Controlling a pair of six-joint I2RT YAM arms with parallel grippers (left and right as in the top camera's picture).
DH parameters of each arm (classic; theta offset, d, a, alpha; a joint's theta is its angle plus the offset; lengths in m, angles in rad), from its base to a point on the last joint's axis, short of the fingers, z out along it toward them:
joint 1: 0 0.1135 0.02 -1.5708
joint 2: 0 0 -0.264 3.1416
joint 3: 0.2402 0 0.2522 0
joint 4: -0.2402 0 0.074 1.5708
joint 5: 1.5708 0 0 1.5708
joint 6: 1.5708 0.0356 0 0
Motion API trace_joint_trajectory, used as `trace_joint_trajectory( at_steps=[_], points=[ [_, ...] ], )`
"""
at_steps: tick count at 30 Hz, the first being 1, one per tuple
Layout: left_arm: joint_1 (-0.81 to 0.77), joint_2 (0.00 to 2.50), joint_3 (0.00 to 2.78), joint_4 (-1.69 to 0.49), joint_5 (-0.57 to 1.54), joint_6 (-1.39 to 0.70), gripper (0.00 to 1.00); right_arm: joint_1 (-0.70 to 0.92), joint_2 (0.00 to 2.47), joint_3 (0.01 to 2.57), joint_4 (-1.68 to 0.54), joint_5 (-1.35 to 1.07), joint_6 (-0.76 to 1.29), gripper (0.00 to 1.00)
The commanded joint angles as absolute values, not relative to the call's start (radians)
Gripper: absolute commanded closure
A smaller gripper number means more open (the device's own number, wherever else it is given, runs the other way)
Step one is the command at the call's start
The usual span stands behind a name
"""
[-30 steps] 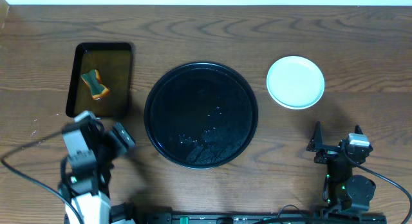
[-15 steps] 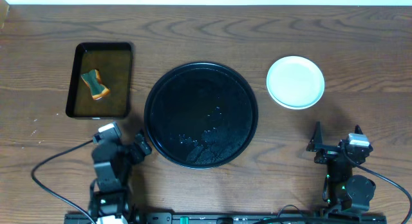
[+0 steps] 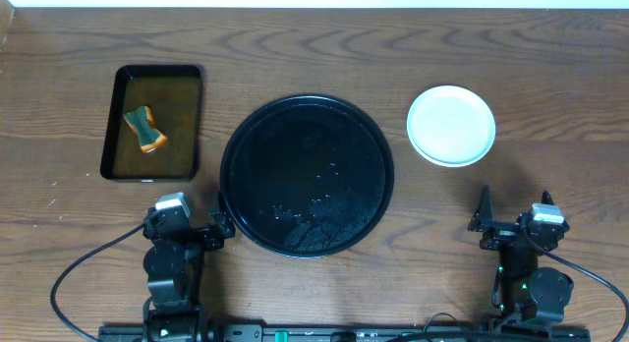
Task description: Clean dirty plates on tray and stack at the side
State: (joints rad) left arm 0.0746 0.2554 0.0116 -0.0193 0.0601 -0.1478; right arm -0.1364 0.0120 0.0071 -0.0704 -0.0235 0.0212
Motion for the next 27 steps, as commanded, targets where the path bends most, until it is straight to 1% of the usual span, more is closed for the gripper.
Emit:
trace_joint_trajectory(
  at_steps=[1,7,16,25,27],
  points=[
    [0.058,0.207,0.004,-0.070,0.052,-0.106,0.02,-0.144,0.006,0.006,-0.075,-0.015,0.010,0.01],
    [-0.001,0.157,0.004,-0.070,0.051,-0.105,0.02,-0.144,0.006,0.006,-0.075,-0.015,0.010,0.01],
    [-0.006,0.008,0.004,-0.070,0.052,-0.106,0.02,-0.144,0.006,0.006,-0.075,-0.015,0.010,0.01],
    [-0.008,0.002,0.004,-0.071,0.040,-0.104,0.02,-0.144,0.006,0.006,-0.075,-0.015,0.010,0.01],
    [-0.008,0.002,0.004,-0.071,0.041,-0.075,0.02,-0.144,0.006,0.006,-0.075,-0.015,0.010,0.01]
  ],
)
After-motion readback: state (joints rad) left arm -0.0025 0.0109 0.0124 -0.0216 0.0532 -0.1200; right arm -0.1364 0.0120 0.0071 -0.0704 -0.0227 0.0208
